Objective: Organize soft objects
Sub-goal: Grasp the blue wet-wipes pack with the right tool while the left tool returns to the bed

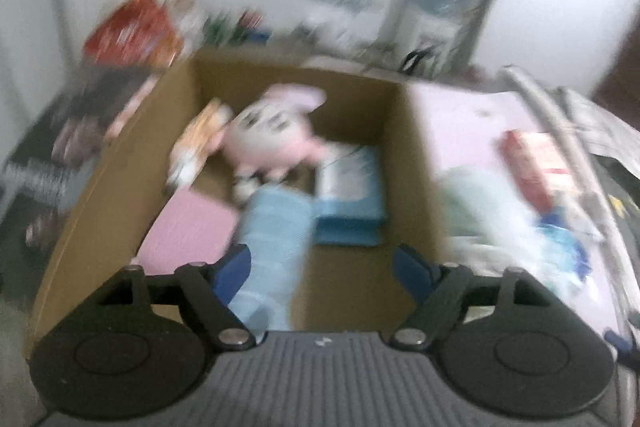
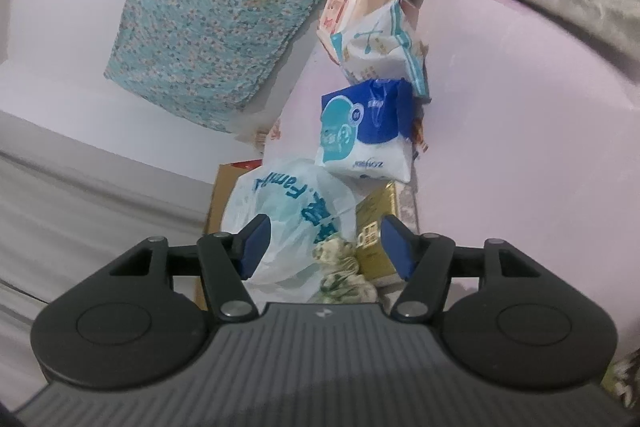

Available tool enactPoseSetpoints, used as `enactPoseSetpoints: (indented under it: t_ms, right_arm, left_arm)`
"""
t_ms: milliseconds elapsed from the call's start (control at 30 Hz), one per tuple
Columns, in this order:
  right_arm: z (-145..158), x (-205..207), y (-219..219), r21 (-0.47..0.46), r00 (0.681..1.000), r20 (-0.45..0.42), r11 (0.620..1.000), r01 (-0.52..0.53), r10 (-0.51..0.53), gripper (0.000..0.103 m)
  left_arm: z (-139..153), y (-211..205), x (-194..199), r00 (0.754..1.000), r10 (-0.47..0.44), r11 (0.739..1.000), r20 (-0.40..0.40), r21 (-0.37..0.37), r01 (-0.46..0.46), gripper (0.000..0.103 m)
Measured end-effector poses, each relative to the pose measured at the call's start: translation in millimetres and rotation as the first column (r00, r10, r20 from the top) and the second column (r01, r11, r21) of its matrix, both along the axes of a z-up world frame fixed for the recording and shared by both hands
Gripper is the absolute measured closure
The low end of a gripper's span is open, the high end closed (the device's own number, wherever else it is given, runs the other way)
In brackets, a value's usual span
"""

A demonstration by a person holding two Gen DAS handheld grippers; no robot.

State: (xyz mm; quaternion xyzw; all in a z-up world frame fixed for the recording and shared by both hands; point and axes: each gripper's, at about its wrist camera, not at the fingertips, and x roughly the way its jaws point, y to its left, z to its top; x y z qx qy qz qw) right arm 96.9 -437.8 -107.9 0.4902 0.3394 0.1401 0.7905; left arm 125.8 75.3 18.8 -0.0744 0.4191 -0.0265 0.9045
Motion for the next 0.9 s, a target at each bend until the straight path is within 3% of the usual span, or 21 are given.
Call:
enactPoseSetpoints:
  t_ms: [133, 333, 467, 633, 700, 867, 900]
  right_arm:
    - [11.1, 9.6, -0.9, -0.090, 1.000, 0.015, 0.996, -0.023, 0.024, 0.042]
    - [24.6, 36.2, -3.7, -0.185, 0.997, 0.034, 0.981, -0.057, 0.064, 0.042]
    - [19.6, 57.4, -5.2, -0.200, 0.997, 0.033, 0.978, -0.058, 0.066, 0.042]
    - [-13.3, 86.6, -5.9, -0.157, 0.998, -0.054, 0.987, -0.025, 0.017, 0.042]
    - [-24.9, 97.1, -4.5, -0.148, 0.997, -0.080, 0.989, -0.012, 0.000, 0.042]
    - [-35.3, 113.8, 6.0, -0.151, 0.997, -0.078, 0.989, -0.008, -0.004, 0.050]
    - [-35.6, 115.6, 8.7, -0.156, 0.997, -0.079, 0.988, -0.009, -0.003, 0.061]
  left_arm:
    - [23.3, -60.7, -30.8, 0.979, -0.155, 0.988, 0.133, 0.025, 0.153, 0.017]
    - [26.1, -147.4, -54.8, 0.907, -0.352, 0.935, 0.230, 0.046, 0.351, 0.017]
    - [7.0, -198.9, -52.9, 0.874, -0.437, 0.898, 0.213, 0.057, 0.436, 0.018]
    - [-22.4, -230.8, -43.4, 0.863, -0.482, 0.875, 0.153, 0.035, 0.482, 0.032]
    - [-29.8, -234.5, -42.3, 0.860, -0.492, 0.869, 0.133, 0.025, 0.494, 0.032]
    - [-36.4, -231.4, -44.1, 0.860, -0.498, 0.867, 0.114, 0.023, 0.499, 0.035]
    - [-36.5, -230.7, -45.0, 0.861, -0.496, 0.868, 0.113, 0.023, 0.497, 0.035]
